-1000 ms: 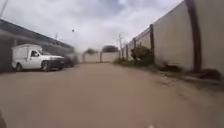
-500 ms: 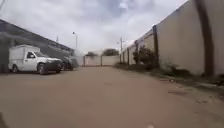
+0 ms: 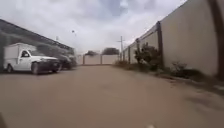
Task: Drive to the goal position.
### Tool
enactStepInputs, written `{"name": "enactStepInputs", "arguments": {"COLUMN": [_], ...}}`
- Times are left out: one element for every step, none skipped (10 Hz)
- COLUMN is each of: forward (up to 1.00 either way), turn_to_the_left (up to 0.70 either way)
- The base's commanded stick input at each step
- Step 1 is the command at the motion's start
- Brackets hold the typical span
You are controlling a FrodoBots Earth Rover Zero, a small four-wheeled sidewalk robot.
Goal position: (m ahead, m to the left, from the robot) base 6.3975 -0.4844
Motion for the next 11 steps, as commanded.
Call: {"name": "enactStepInputs", "arguments": {"forward": [1.0, 1.0, 1.0, 1.0, 1.0, 1.0, 1.0, 1.0, 1.0, 1.0, 1.0], "turn_to_the_left": [0.0, 0.0, 0.0, 0.0, 0.0, 0.0, 0.0, 0.0, 0.0, 0.0, 0.0]}}
